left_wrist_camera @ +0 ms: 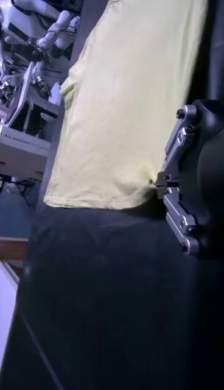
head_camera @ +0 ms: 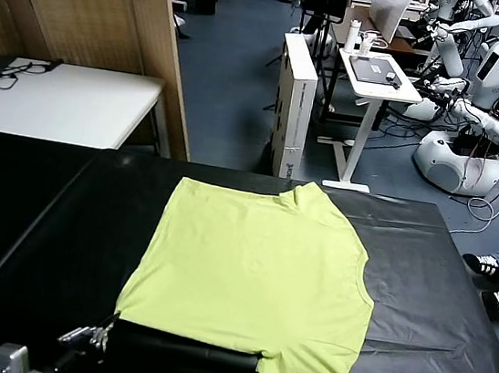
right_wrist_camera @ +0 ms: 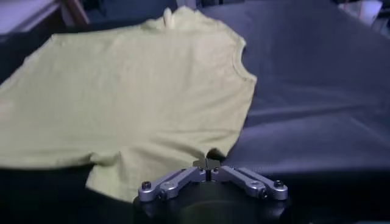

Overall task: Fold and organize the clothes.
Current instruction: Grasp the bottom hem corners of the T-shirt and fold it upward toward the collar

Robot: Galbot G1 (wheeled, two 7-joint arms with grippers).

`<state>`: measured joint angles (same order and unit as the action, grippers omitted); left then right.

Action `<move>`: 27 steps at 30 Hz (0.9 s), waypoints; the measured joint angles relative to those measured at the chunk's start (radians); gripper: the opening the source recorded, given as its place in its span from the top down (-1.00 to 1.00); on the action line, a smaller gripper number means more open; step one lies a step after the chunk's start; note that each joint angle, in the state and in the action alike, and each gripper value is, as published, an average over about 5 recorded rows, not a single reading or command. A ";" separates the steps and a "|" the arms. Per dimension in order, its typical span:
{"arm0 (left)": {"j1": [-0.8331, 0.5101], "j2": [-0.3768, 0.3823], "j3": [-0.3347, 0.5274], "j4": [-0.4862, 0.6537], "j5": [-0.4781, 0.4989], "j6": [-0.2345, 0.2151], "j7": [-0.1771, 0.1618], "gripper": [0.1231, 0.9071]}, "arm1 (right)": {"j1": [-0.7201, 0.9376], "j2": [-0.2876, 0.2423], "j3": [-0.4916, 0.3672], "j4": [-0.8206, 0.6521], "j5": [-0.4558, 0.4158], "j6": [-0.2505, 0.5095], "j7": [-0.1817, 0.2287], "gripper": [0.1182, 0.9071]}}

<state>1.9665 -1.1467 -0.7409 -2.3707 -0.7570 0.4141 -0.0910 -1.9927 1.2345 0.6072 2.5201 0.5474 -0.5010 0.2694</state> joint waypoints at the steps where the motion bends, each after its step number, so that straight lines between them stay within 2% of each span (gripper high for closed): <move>1: -0.009 -0.007 0.004 0.000 -0.008 0.000 -0.002 0.94 | 0.018 -0.008 0.004 -0.008 0.004 0.015 -0.008 0.95; 9: -0.157 -0.065 0.033 0.045 -0.040 0.015 -0.016 0.94 | 0.200 -0.081 0.013 -0.109 0.056 0.098 -0.039 0.95; 17: -0.296 -0.073 0.055 0.125 -0.030 0.014 -0.022 0.94 | 0.376 -0.141 -0.019 -0.263 0.088 0.098 -0.047 0.95; 27: -0.423 -0.043 0.107 0.222 -0.020 0.014 -0.026 0.94 | 0.559 -0.187 -0.080 -0.407 0.088 0.096 -0.062 0.95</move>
<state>1.5438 -1.1898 -0.6341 -2.1487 -0.7766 0.4281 -0.1166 -1.4340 1.0473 0.5274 2.1131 0.6355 -0.4051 0.2075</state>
